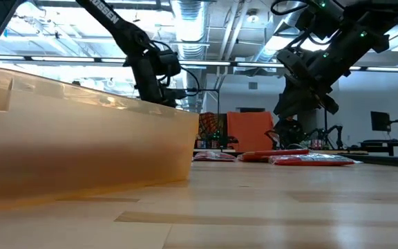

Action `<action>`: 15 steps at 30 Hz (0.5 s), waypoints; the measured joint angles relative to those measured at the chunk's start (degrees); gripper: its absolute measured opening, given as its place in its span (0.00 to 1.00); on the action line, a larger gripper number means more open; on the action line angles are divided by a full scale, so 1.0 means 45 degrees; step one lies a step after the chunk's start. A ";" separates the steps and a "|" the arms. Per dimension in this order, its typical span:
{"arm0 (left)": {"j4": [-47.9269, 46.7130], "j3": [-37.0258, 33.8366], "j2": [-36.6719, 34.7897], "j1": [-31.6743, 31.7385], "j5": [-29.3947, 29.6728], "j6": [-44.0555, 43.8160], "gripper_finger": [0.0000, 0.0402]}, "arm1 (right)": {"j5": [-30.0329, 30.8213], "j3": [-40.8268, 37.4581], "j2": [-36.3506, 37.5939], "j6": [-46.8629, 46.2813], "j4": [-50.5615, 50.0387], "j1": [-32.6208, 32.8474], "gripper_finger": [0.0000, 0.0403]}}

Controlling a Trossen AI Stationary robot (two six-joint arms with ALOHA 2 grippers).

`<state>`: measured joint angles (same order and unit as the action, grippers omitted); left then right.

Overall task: Sort popcorn bags into baskets
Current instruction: Put the popcorn bag into the orange bin

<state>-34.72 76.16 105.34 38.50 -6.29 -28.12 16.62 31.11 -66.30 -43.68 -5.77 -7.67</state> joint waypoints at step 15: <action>0.1988 -0.1881 -0.0053 -0.0140 0.0315 -0.1851 0.76 | 0.0044 0.0000 -0.0005 0.0151 0.0100 -0.0332 0.28</action>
<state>-25.78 67.69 105.10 37.87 -4.87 -36.45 16.82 31.11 -66.32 -43.00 -5.32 -9.17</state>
